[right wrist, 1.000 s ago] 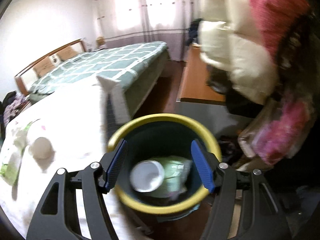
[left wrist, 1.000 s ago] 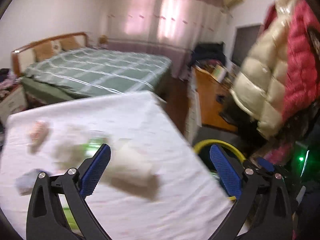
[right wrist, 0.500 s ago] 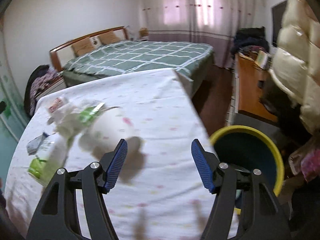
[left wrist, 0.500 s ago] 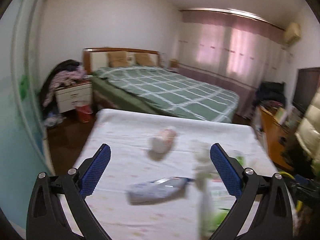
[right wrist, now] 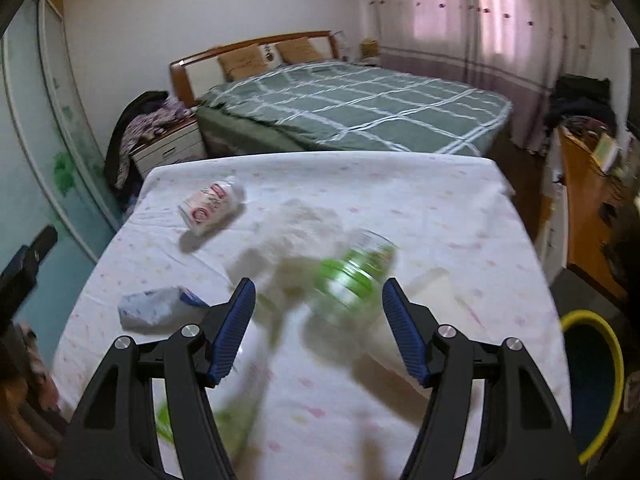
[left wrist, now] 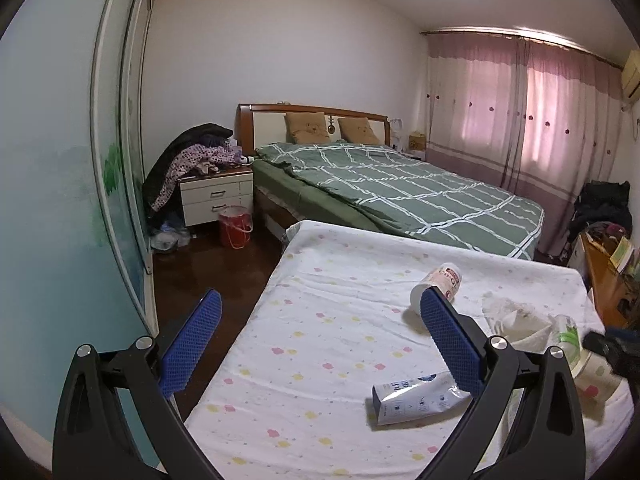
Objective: Collect trash
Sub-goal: 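Reach the right tool to the crumpled white tissue and grasp it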
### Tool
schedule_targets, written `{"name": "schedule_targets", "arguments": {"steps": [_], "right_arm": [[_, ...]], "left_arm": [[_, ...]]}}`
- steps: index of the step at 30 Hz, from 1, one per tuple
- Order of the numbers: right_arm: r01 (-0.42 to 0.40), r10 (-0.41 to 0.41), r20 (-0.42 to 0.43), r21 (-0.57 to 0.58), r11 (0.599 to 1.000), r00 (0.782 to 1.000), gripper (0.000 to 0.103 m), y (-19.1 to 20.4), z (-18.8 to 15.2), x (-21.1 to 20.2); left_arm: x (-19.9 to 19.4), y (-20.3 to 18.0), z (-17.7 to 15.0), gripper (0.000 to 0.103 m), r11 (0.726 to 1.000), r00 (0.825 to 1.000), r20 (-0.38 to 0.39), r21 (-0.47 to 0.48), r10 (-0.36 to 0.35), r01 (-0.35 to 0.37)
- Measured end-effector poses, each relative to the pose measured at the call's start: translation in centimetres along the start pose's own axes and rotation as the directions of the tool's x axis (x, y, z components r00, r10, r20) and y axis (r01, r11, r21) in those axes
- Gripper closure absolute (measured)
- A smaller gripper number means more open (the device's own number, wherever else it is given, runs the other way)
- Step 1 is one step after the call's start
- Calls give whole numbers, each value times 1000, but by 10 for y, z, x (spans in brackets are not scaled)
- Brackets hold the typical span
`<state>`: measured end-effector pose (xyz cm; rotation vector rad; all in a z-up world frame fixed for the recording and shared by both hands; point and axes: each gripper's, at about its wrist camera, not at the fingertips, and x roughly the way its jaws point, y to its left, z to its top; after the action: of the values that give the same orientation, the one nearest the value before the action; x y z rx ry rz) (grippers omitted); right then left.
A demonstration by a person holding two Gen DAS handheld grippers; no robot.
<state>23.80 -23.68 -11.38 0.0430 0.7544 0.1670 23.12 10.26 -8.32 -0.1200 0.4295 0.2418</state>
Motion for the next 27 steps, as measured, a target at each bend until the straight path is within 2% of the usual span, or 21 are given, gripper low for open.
{"name": "schedule_targets", "arguments": {"steps": [6,8,10,11,13,15,20,27], "right_arm": [[-15,13,-78,-31,999,997,50,18,19,44],[-20,17,-107,-28,999,994,57,19,18,56],[-28,25,-129,-19,999,991,71,19,17,64],[-29,26,-137,-20,999,990,74,19,16,67],[-36,33,-144,-19,999,989,87,18,14,68],[-53,52,-144,-8,999,988,93,18,16,68],[-73,73,-100,4,997,992,96,18,28,51],[-92,92,14,8,996,996,96,17,56,3]], "left_arm": [[7,-1,-2,5,1000,1000,-11,-6,1,-2],[7,-1,-2,5,1000,1000,-15,-11,0,0],[8,-1,-3,5,1000,1000,-18,-12,0,0],[8,-1,-4,5,1000,1000,-20,-11,-1,1],[6,-3,-4,5,1000,1000,-21,-9,-3,3],[7,-3,-4,5,1000,1000,-23,-7,-4,4],[6,-3,-5,5,1000,1000,-23,-10,-4,3],[4,-4,-5,5,1000,1000,-18,-17,-8,7]]}}
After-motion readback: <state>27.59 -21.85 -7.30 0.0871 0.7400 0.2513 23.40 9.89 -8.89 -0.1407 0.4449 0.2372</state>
